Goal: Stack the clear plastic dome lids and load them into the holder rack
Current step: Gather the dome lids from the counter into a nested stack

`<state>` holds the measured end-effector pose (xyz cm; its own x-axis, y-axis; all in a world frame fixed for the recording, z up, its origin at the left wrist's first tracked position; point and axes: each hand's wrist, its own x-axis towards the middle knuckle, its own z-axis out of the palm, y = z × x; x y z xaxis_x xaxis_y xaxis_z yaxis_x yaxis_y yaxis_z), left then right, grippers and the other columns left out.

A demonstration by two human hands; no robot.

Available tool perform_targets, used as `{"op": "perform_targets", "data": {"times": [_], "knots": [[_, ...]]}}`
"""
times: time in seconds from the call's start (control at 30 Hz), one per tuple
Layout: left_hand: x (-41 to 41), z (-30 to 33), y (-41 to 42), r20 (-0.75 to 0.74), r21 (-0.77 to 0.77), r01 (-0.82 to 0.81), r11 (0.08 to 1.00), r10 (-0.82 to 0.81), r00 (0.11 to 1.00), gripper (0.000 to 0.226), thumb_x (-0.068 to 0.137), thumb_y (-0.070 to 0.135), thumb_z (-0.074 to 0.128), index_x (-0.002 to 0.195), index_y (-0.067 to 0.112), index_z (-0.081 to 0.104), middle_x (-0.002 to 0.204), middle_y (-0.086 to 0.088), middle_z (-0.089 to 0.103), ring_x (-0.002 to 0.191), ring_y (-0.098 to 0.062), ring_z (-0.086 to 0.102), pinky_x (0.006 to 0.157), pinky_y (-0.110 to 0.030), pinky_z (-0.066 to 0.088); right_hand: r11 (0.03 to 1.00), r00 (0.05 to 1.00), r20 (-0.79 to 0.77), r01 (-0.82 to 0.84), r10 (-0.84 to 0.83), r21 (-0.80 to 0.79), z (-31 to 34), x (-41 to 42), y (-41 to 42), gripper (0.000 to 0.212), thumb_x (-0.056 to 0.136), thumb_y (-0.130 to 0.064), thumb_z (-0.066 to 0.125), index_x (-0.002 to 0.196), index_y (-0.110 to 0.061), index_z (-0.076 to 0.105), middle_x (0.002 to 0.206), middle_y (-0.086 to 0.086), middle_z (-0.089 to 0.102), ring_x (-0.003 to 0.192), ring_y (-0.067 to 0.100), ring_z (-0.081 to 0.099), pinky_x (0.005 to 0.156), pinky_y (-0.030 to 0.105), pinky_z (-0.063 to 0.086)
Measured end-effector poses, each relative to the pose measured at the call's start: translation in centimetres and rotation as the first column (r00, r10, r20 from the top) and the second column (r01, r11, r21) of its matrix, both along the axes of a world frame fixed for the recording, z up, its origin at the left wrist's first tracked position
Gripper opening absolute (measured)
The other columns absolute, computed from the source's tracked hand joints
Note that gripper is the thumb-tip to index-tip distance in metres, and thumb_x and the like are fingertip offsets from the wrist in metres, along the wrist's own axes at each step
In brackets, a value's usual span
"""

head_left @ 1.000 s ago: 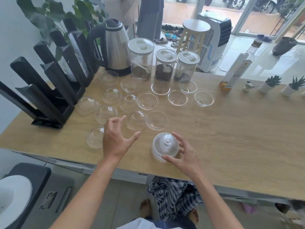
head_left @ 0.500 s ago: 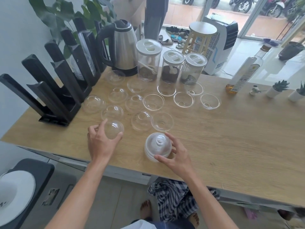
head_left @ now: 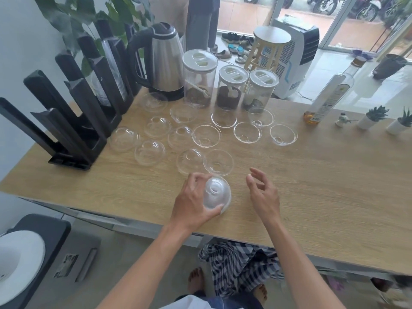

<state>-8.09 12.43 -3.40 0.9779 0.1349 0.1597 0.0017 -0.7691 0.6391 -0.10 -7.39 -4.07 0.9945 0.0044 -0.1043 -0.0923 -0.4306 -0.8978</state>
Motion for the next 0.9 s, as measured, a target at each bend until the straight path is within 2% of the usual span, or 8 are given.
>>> {"op": "perform_targets", "data": {"times": [0.1, 0.23, 0.4, 0.57, 0.67, 0.73, 0.8, 0.9], "knots": [[-0.5, -0.9, -0.2, -0.043, 0.005, 0.004, 1.000, -0.004, 0.999, 0.085, 0.067, 0.048, 0.086, 0.140, 0.024, 0.051, 0.131, 0.000, 0.047, 0.113, -0.014, 0.055, 0.089, -0.022, 0.050, 0.967, 0.984, 0.059, -0.152, 0.167, -0.205, -1.1, 1.5, 0.2, 0.042, 0.099, -0.027, 0.069, 0.140, -0.033, 0.061, 0.150, 0.000, 0.052, 0.127, 0.024, 0.060, 0.092, 0.035, 0.057], [-0.3, -0.8, -0.3, -0.057, 0.024, -0.014, 1.000, 0.016, 0.998, 0.083, 0.066, 0.047, 0.085, 0.139, 0.029, 0.050, 0.130, 0.001, 0.045, 0.113, -0.016, 0.053, 0.082, -0.021, 0.047, 0.781, 0.910, 0.074, -0.307, 0.409, -0.544, -1.6, 3.0, 1.6, 0.050, 0.095, -0.030, 0.074, 0.142, -0.040, 0.061, 0.173, 0.002, 0.022, 0.144, 0.030, 0.043, 0.112, 0.049, 0.047], [-0.4, -0.4, -0.2, -0.056, 0.027, -0.016, 1.000, 0.018, 0.998, 0.090, 0.068, 0.048, 0.082, 0.146, 0.030, 0.041, 0.133, 0.001, 0.042, 0.116, -0.016, 0.052, 0.084, -0.030, 0.057, 0.702, 0.848, 0.189, -0.262, 0.494, -0.662, -1.9, 4.3, 3.3, 0.027, 0.088, -0.025, 0.081, 0.115, -0.031, 0.081, 0.164, 0.011, 0.043, 0.146, 0.040, 0.042, 0.117, 0.055, 0.042], [-0.7, 0.3, -0.1, -0.050, -0.037, -0.043, 0.998, 0.041, 0.998, 0.090, 0.074, 0.056, 0.077, 0.151, 0.029, 0.039, 0.153, -0.001, 0.036, 0.137, -0.018, 0.043, 0.103, -0.034, 0.045, 0.801, 0.870, 0.309, -0.147, 0.384, -0.581, -2.0, 4.3, 3.0, 0.007, 0.086, -0.014, 0.083, 0.089, -0.021, 0.085, 0.135, 0.012, 0.069, 0.126, 0.041, 0.057, 0.098, 0.054, 0.054], [-0.5, 0.9, 0.2, -0.021, -0.076, -0.086, 0.993, 0.084, 0.996, 0.087, 0.077, 0.063, 0.071, 0.150, 0.025, 0.043, 0.153, 0.000, 0.039, 0.139, -0.017, 0.043, 0.105, -0.034, 0.043, 0.876, 0.896, 0.355, -0.072, 0.268, -0.477, -1.6, 3.8, 2.4, 0.005, 0.082, -0.018, 0.086, 0.087, -0.018, 0.086, 0.103, 0.005, 0.077, 0.104, 0.034, 0.059, 0.083, 0.053, 0.055], [-0.1, 1.4, 0.6, 0.014, -0.097, -0.109, 0.989, 0.111, 0.994, 0.086, 0.078, 0.066, 0.069, 0.149, 0.023, 0.046, 0.151, 0.000, 0.042, 0.137, -0.015, 0.045, 0.103, -0.030, 0.041, 0.932, 0.920, 0.343, -0.058, 0.190, -0.359, -0.6, 3.4, 2.1, 0.007, 0.080, -0.023, 0.088, 0.086, -0.019, 0.086, 0.086, 0.000, 0.075, 0.094, 0.024, 0.055, 0.083, 0.043, 0.051], [0.5, 2.1, 0.9, 0.056, -0.128, -0.117, 0.985, 0.125, 0.991, 0.084, 0.079, 0.062, 0.074, 0.148, 0.024, 0.048, 0.148, 0.001, 0.046, 0.134, -0.013, 0.046, 0.102, -0.028, 0.040, 0.978, 0.958, 0.256, -0.077, 0.127, -0.196, 1.2, 3.1, 1.9, 0.007, 0.080, -0.027, 0.088, 0.086, -0.024, 0.086, 0.082, -0.006, 0.074, 0.091, 0.014, 0.055, 0.083, 0.029, 0.045], [1.5, 3.5, 1.4, 0.122, -0.142, -0.093, 0.986, 0.111, 0.986, 0.081, 0.078, 0.052, 0.081, 0.147, 0.023, 0.049, 0.144, 0.002, 0.050, 0.133, -0.013, 0.049, 0.105, -0.030, 0.043, 0.993, 0.984, 0.155, -0.102, 0.092, 0.056, 4.1, 2.7, 1.4, 0.005, 0.080, -0.032, 0.088, 0.084, -0.034, 0.084, 0.085, -0.009, 0.079, 0.096, 0.008, 0.068, 0.087, 0.025, 0.050]]}}
